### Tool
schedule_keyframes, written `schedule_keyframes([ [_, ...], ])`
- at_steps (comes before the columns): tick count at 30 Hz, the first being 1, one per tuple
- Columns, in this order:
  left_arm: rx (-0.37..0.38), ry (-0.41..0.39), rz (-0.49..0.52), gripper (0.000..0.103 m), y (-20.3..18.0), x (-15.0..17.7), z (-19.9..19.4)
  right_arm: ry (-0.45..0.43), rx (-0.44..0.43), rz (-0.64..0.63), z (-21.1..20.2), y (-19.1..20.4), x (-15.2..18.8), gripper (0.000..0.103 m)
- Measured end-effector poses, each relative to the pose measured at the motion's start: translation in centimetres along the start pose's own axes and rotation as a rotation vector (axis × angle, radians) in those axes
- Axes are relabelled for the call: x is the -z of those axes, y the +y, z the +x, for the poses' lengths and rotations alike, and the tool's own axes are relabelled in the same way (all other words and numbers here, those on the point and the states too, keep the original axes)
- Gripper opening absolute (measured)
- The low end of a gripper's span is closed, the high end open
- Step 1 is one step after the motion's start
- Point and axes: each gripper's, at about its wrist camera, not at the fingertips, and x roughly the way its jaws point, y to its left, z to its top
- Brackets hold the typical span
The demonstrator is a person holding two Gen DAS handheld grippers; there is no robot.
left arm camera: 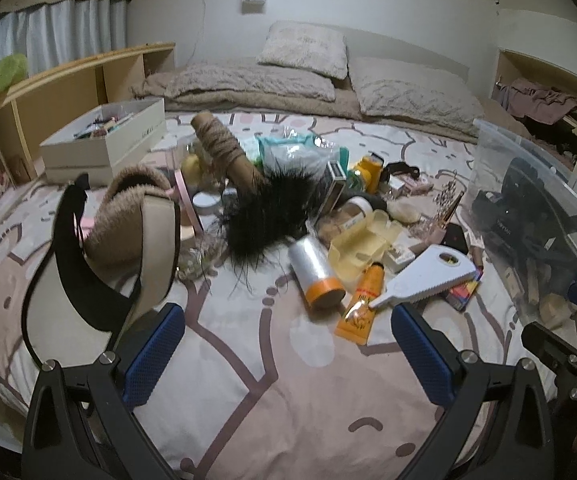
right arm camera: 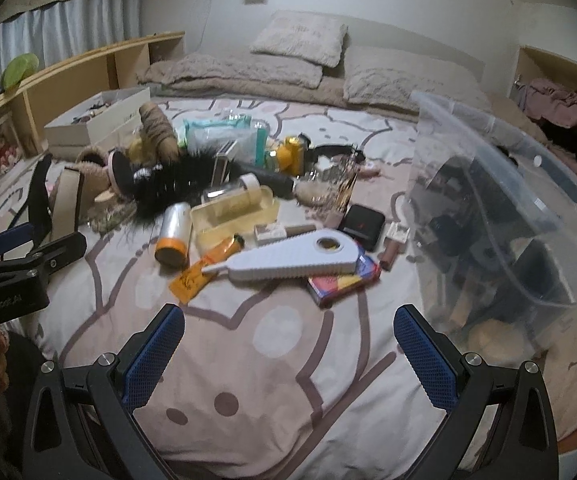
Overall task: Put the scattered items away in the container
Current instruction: 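Close the left tool on the orange-capped roll while the right tool nears the yellow tube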
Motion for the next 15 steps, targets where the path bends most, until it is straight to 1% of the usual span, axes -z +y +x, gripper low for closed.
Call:
schedule_keyframes([
  [8, 0.007, 0.077, -0.023, 0.103, 0.9, 2.1, 2.4, 0.072, -0.019, 0.025, 2.6, -0.1, 2.0, 0.103],
  [15, 0.034, 0.116, -0.022, 0.103, 0.8, 3.4, 4.1, 0.121, -0.021, 0.051, 4.8, -0.6, 3.5, 0.103],
])
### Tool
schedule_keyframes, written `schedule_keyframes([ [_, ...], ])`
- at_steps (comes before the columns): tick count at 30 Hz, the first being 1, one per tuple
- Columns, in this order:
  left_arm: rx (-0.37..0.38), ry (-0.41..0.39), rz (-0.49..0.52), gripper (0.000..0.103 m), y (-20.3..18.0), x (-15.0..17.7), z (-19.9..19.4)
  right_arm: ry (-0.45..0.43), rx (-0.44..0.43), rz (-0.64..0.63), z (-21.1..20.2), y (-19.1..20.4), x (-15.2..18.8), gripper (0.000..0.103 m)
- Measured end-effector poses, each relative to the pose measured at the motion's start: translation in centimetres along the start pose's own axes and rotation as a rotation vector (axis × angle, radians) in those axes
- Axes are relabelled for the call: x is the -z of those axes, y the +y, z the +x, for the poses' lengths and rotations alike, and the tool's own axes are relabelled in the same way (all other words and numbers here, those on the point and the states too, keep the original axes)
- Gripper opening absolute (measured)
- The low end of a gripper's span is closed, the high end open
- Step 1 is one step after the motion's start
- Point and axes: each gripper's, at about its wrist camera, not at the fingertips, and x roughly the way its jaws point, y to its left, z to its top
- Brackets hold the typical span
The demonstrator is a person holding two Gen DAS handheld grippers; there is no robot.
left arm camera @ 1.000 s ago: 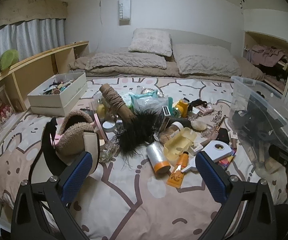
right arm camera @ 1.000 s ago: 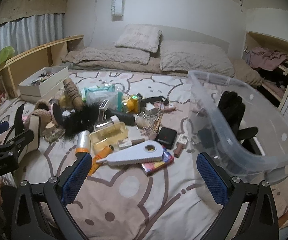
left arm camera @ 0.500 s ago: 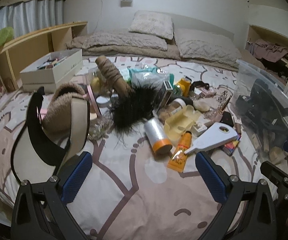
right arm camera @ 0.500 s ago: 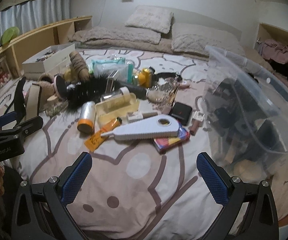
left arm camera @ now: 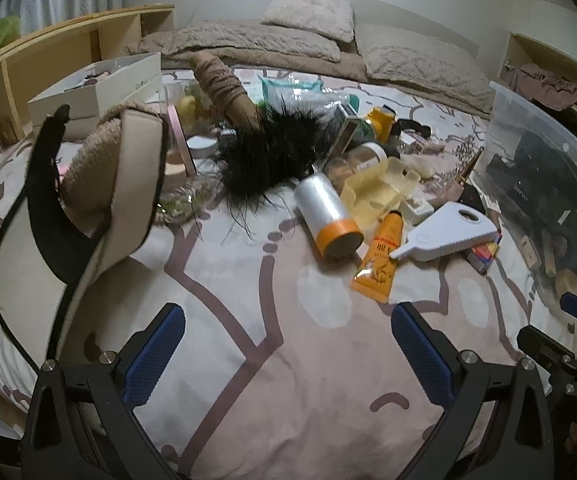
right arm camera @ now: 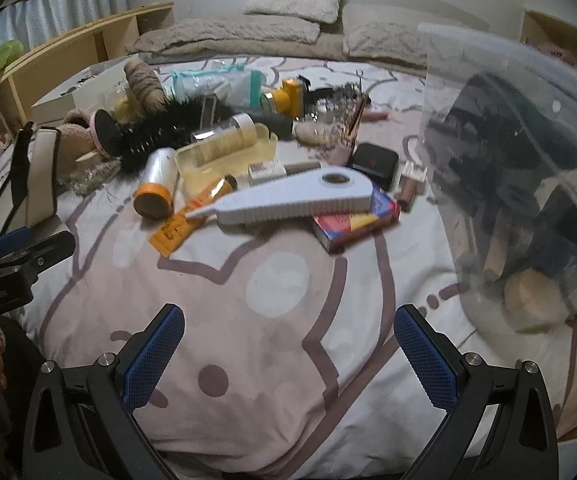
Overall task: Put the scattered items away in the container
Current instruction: 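Close the left tool on the orange-capped roll while the right tool nears the yellow tube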
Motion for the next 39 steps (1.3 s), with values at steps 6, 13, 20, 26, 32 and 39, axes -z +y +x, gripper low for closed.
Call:
schedule_keyframes([
  [6, 0.067, 0.046, -0.026, 0.103, 0.0, 0.8, 1.7, 0.021, -0.01, 0.042, 1.8, -0.6, 0.6, 0.103],
  [13, 0.036, 0.065, -0.025, 0.103, -0.3, 1.2, 3.6, 0.068, 0.004, 0.078, 4.3, -1.1, 1.7, 0.103],
  [20, 0.06, 0.056, -0.044, 0.103, -0.6, 0.1, 5.1, 0.019, 0.049, 0.057, 5.3, -0.3, 3.0, 0.103],
  [26, 0.054, 0.037, -0.026, 0.102, -1.6, -1.9, 6.5, -0.066, 0.073, 0.051, 5.0, 0.1, 4.1, 0.103],
  [32, 0.062, 0.044, -0.058, 0.092, -1.7, -3.7, 8.6, -0.167, 0.123, 0.047, 5.2, 0.8, 5.1, 0.103],
  [39, 0.06, 0.069, -0.045, 0.069, -1.8, -4.6, 11.1, -0.243, 0.151, 0.048, 5.1, 1.1, 5.8, 0.103],
])
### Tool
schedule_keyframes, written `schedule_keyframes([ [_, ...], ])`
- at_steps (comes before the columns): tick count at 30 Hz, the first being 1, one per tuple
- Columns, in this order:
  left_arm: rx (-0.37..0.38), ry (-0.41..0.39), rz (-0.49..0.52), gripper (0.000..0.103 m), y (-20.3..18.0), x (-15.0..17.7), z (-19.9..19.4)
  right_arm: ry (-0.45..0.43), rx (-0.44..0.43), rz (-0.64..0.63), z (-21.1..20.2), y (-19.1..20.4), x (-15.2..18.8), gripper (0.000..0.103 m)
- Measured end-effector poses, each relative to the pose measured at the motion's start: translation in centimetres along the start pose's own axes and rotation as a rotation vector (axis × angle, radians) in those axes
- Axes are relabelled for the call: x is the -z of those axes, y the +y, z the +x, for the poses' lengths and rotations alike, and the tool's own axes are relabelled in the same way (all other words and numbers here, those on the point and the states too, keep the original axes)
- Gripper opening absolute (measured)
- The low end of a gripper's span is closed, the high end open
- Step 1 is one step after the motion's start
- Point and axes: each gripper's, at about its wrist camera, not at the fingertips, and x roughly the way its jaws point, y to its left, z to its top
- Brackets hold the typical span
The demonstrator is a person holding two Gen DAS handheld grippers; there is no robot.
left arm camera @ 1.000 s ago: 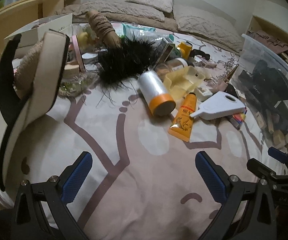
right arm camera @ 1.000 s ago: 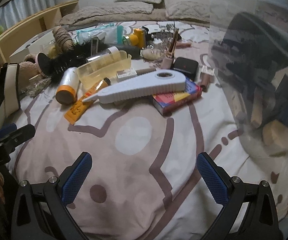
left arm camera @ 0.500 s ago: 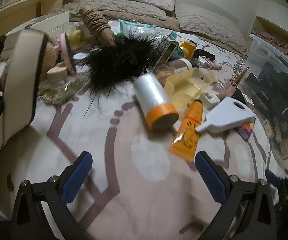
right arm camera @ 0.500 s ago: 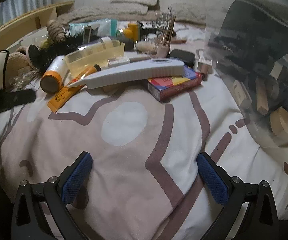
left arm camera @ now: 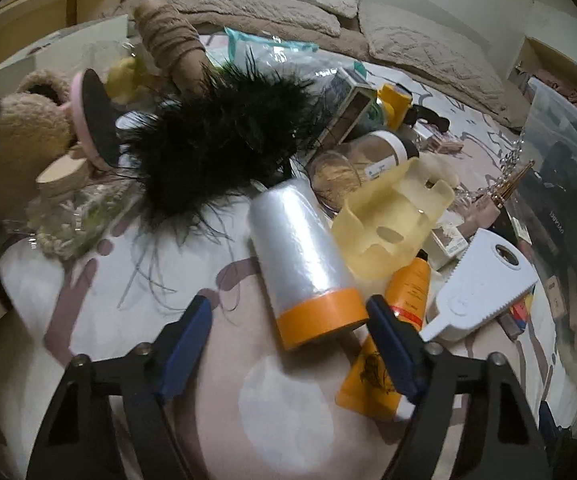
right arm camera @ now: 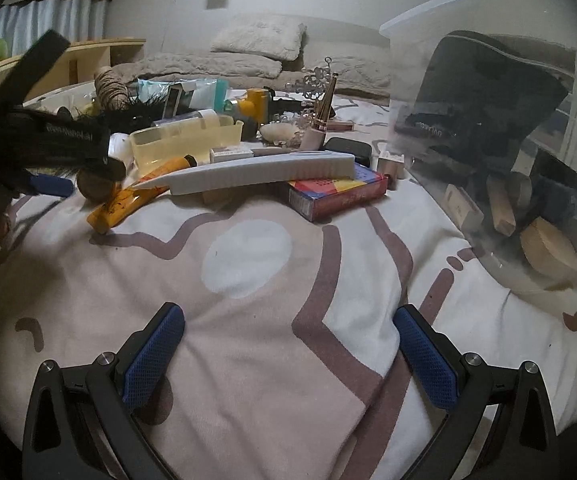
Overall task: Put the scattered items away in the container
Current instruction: 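Close the left tool on the orange-capped roll while the right tool nears the yellow tube, then close the right tool on the yellow cream tube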
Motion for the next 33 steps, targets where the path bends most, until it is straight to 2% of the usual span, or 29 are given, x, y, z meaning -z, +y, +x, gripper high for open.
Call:
schedule_keyframes([
  [1, -0.006, -0.007, 0.02, 0.055, -0.2, 0.1, 0.1, 0.001, 0.0, -0.001, 0.0, 0.0, -0.1, 0.103],
  [2, -0.019, -0.011, 0.046, 0.047, -0.4, 0.2, 0.1, 0.004, 0.0, 0.0, 0.1, 0.0, -0.2, 0.103],
  [3, -0.031, -0.012, 0.071, 0.043, -0.5, 0.3, 0.2, 0.009, -0.001, 0.003, 0.1, 0.0, -0.2, 0.103],
  [7, -0.034, -0.021, 0.096, 0.043, -0.1, 0.9, -0.3, 0.053, -0.009, 0.015, 0.4, 0.0, -0.7, 0.103],
  [10, -0.039, -0.026, 0.102, 0.043, 0.6, 1.4, -0.9, 0.119, -0.027, 0.019, 1.0, 0.2, -1.6, 0.103],
  [15, -0.056, -0.038, 0.095, 0.043, 1.9, 3.1, -2.4, 0.228, -0.105, 0.023, 2.3, 0.6, -3.5, 0.103],
  [23, -0.048, -0.038, 0.092, 0.043, 3.3, 6.0, -5.0, 0.255, -0.273, -0.044, 3.6, 5.2, -5.2, 0.103],
  [33, -0.043, -0.042, 0.111, 0.043, 4.0, 7.7, -6.4, 0.324, -0.298, 0.041, 7.0, 7.3, -8.1, 0.103],
])
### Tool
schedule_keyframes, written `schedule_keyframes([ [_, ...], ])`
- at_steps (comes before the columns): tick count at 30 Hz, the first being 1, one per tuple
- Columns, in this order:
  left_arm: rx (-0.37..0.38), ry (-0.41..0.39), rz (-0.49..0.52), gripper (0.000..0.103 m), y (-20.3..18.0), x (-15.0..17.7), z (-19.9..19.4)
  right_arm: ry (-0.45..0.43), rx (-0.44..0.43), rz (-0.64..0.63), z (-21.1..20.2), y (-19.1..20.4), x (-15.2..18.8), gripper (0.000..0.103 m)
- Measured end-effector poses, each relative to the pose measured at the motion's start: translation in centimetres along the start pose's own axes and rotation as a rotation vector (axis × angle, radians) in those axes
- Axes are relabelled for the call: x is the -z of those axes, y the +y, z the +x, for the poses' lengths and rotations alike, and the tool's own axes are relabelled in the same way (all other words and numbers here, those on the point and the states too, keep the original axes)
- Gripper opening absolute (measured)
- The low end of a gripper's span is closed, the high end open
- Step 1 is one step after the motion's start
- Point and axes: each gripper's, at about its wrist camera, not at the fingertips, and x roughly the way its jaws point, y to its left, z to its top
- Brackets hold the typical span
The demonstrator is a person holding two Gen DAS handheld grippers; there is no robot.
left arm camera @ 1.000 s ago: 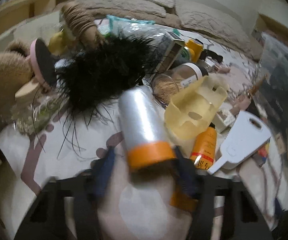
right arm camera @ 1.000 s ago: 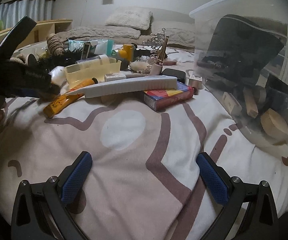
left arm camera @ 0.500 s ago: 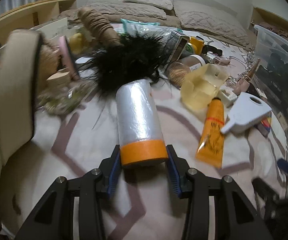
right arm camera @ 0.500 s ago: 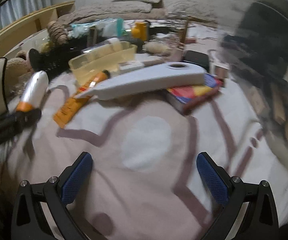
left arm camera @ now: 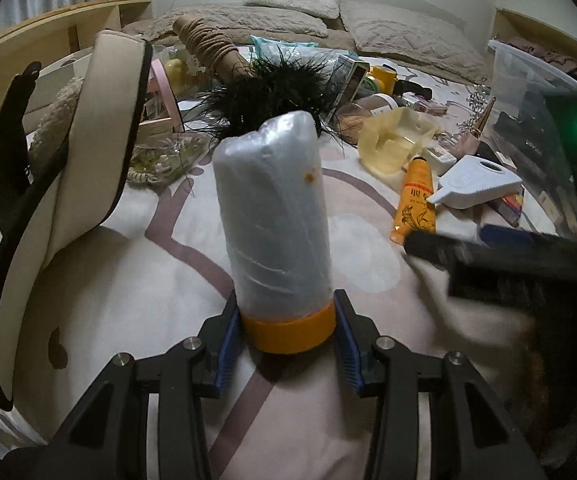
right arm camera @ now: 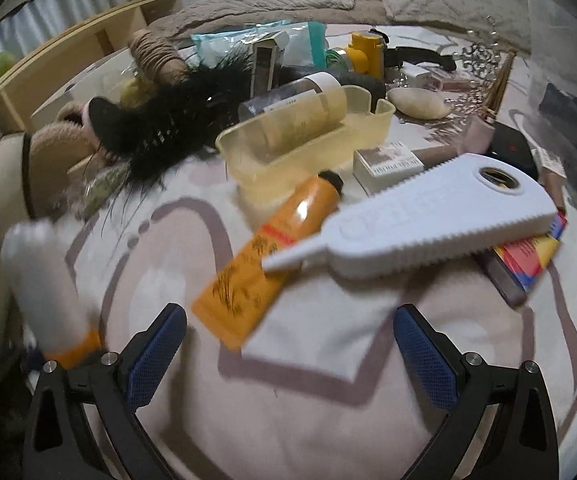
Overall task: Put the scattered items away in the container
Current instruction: 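Close the right tool on the yellow cream tube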
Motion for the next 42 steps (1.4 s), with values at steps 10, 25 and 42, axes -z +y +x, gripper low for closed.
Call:
schedule_keyframes([
  [10, -0.002, -0.017, -0.058, 0.057, 1.2, -0.3, -0.2, -0.04, 0.08, -0.103, 0.8, 1.5, -0.2, 0.073],
  [25, -0.044, -0.047, -0.065, 0.066, 0.8, -2.1, -0.2, -0.05, 0.023, -0.243, -4.1, 0.7, 5.6, 0.033],
  [42, -0.045, -0.001, -0.055, 0.042, 0.1, -3.2, 1.5, -0.016, -0.051, -0.209, -7.8, -1.4, 9.6, 0.033],
])
